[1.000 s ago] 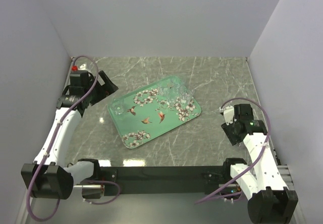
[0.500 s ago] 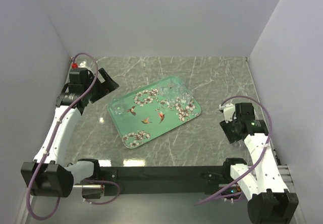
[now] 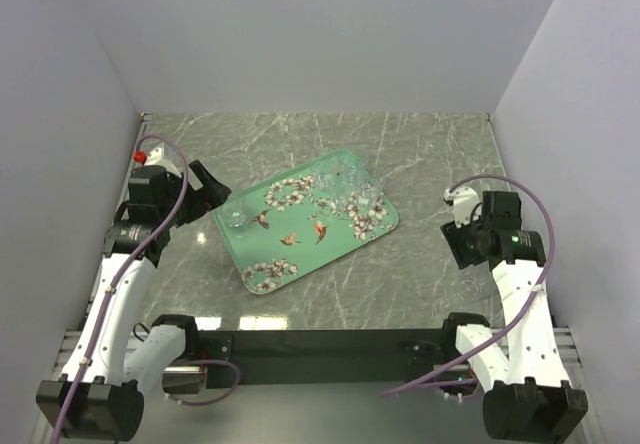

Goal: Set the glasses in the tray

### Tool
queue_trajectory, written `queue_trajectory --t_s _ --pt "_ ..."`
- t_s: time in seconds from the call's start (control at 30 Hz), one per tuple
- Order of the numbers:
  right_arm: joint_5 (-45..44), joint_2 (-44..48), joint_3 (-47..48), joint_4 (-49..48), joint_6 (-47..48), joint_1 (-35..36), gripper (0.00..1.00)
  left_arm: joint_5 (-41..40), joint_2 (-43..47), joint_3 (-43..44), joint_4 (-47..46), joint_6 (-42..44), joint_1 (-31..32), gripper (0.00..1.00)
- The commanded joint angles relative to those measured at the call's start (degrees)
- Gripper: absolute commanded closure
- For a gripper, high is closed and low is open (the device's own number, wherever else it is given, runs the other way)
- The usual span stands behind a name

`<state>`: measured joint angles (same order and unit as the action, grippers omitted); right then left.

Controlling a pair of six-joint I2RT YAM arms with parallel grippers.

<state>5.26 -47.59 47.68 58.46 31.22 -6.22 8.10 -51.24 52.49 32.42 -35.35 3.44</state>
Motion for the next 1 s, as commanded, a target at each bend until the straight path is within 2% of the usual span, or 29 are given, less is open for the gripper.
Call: queue_trajectory --t_s 0.0,0.27,0.5,0.77,0.87,0.97 --pt "3.43 -1.18 3.29 1.13 1.3 -0.64 0.42 -0.63 2.46 -1.51 -1.93 0.02 -0.1 0.01" --pt "5.38 -3.65 1.19 4.39 -1.34 -0.64 0.45 -2.47 2.46 -0.64 -0.35 2.57 -0.19 0.01" --pt "-0.51 -1.98 -3.29 4.12 -2.22 -0.9 0.58 -2.56 2.46 -2.39 -1.31 2.48 -0.19 0.01" --pt "-3.5 -3.29 -6.55 2.1 -2.48 -1.34 0.61 -2.65 2.38 -3.36 -1.93 2.31 -0.19 0.01" --pt "-3.06 -6.71 -6.37 1.05 -2.13 -1.34 0.69 -2.82 2.29 -3.27 -1.58 2.48 -0.19 0.01" --pt "-1.92 -9.88 -5.41 0.26 -1.17 -1.34 0.81 -3.35 2.38 -2.92 -0.96 2.57 -0.19 0.01"
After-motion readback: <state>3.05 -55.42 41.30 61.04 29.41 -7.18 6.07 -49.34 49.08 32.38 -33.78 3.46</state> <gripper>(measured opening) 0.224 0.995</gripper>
